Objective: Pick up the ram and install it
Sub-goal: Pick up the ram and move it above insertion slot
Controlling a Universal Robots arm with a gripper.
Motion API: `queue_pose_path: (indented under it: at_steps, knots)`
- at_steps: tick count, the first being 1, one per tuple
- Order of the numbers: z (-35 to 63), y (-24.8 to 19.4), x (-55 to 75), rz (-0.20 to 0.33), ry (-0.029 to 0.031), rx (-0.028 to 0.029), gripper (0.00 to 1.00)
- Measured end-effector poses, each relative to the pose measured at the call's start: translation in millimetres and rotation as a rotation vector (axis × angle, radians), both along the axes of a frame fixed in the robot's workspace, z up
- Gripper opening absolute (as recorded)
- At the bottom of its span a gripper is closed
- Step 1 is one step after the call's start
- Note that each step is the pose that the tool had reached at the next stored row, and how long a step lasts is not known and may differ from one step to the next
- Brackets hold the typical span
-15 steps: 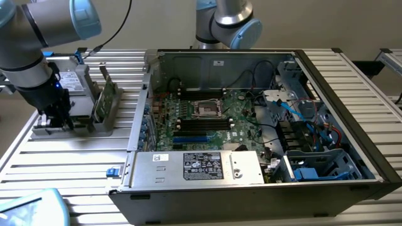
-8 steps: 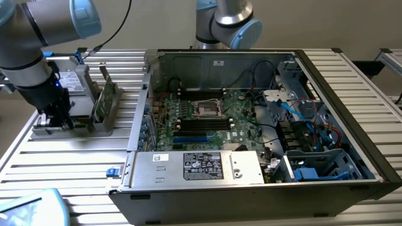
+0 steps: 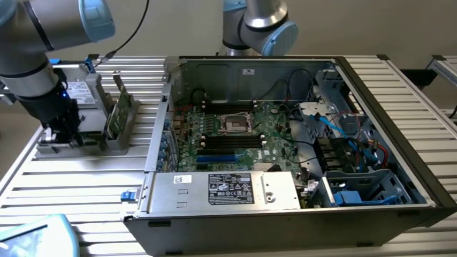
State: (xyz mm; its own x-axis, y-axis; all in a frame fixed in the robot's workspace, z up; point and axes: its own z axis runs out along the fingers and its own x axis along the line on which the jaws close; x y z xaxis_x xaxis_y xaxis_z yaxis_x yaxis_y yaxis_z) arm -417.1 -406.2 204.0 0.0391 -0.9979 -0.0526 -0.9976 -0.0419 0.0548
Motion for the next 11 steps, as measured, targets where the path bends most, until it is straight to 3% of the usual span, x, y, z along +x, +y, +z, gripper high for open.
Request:
queue_pose_path:
  at_steps: [11]
  knots:
    - [5.2,-0.1,0.2,0.0,0.0045,-0.0001,0.14]
